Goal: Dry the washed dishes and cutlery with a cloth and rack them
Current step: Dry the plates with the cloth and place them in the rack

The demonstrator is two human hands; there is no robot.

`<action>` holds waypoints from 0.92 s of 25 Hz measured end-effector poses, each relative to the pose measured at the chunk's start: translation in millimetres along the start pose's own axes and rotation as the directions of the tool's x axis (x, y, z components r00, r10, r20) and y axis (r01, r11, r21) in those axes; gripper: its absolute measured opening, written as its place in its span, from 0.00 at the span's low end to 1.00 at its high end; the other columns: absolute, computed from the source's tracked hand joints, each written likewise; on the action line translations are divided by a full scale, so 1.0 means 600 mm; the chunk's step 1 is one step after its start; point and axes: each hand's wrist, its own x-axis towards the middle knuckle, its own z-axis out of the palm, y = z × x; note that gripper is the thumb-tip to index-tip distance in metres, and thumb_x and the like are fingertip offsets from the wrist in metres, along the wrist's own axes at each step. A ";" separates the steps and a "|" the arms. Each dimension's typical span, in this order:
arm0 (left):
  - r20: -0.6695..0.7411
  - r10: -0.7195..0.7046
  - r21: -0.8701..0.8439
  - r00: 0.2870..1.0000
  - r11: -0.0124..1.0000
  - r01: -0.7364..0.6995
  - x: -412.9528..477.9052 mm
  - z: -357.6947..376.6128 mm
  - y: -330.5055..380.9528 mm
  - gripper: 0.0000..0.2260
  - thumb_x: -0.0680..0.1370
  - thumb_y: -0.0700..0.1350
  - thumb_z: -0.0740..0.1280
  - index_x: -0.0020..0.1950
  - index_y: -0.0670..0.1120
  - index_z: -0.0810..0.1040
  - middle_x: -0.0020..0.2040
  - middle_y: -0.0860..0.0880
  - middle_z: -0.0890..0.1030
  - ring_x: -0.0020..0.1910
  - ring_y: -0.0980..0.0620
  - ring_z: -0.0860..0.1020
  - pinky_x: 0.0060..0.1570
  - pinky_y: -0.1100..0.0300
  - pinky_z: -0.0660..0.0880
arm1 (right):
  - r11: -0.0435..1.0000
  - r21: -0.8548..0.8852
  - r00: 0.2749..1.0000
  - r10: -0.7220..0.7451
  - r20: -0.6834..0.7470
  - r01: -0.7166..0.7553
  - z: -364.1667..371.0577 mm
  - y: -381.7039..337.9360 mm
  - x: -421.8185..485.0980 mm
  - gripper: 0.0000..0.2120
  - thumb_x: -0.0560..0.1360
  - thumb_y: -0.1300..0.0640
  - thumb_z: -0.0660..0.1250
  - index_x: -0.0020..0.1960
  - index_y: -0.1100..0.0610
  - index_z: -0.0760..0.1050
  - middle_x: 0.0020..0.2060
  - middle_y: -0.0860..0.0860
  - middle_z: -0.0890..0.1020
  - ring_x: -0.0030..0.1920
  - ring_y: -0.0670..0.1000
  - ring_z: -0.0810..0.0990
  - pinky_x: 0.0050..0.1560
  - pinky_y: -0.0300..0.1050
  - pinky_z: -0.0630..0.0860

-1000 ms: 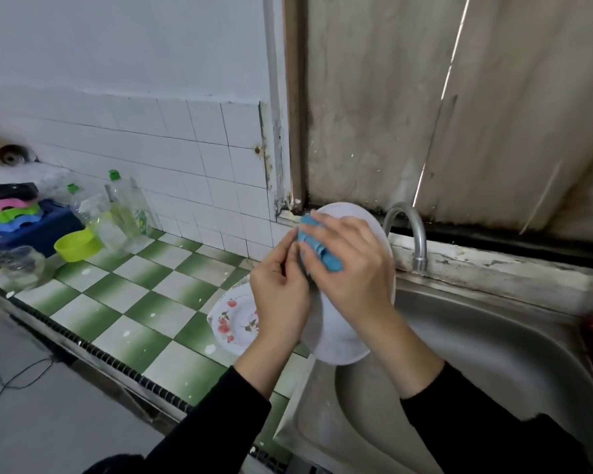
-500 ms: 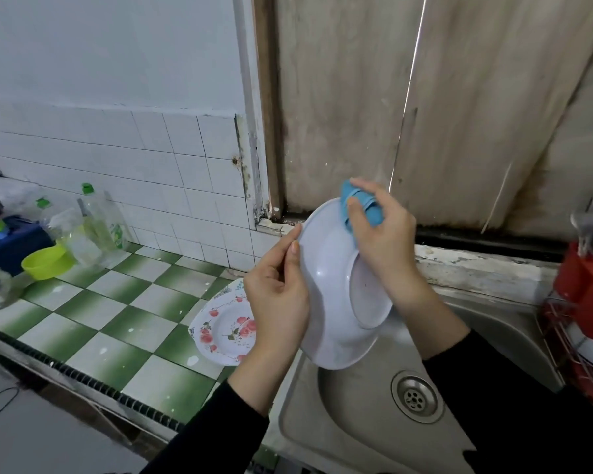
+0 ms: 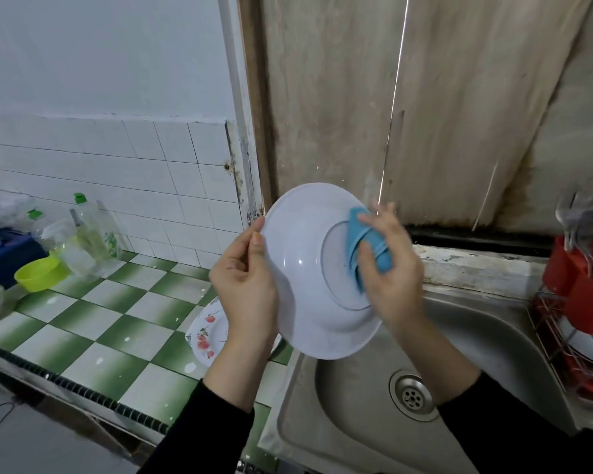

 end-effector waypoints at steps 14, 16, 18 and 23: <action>-0.018 0.023 -0.026 1.000 0.999 -0.024 -0.003 0.004 0.019 0.11 0.81 0.36 0.61 0.49 0.50 0.79 0.44 0.57 0.83 0.46 0.61 0.80 0.53 0.66 0.76 | 0.999 0.047 0.997 0.005 0.078 -0.008 0.034 -0.028 0.007 0.18 0.78 0.54 0.62 0.67 0.56 0.72 0.69 0.52 0.71 0.72 0.52 0.68 0.72 0.50 0.66; -0.031 0.026 -0.053 0.999 0.998 -0.027 0.008 -0.007 0.024 0.10 0.81 0.36 0.61 0.49 0.49 0.79 0.42 0.59 0.83 0.44 0.62 0.80 0.50 0.68 0.75 | 0.981 0.074 0.961 -0.191 0.199 0.179 0.033 -0.033 -0.028 0.19 0.78 0.56 0.63 0.68 0.60 0.71 0.70 0.54 0.70 0.73 0.53 0.67 0.73 0.48 0.65; -0.025 0.028 -0.067 0.999 0.997 -0.030 0.016 -0.020 0.030 0.10 0.81 0.37 0.61 0.49 0.49 0.79 0.45 0.56 0.84 0.43 0.61 0.80 0.49 0.67 0.75 | 0.978 0.046 0.961 -0.207 0.185 0.202 0.020 -0.013 -0.040 0.19 0.78 0.56 0.63 0.67 0.60 0.72 0.69 0.56 0.71 0.72 0.53 0.68 0.72 0.48 0.66; 0.148 0.091 -0.020 0.985 0.996 -0.089 -0.021 -0.015 0.031 0.07 0.78 0.39 0.65 0.49 0.50 0.80 0.42 0.60 0.84 0.45 0.62 0.80 0.50 0.68 0.74 | 0.851 0.173 0.856 0.513 -0.068 -0.496 0.010 0.014 0.082 0.14 0.77 0.54 0.65 0.61 0.55 0.79 0.55 0.47 0.81 0.54 0.41 0.78 0.63 0.45 0.74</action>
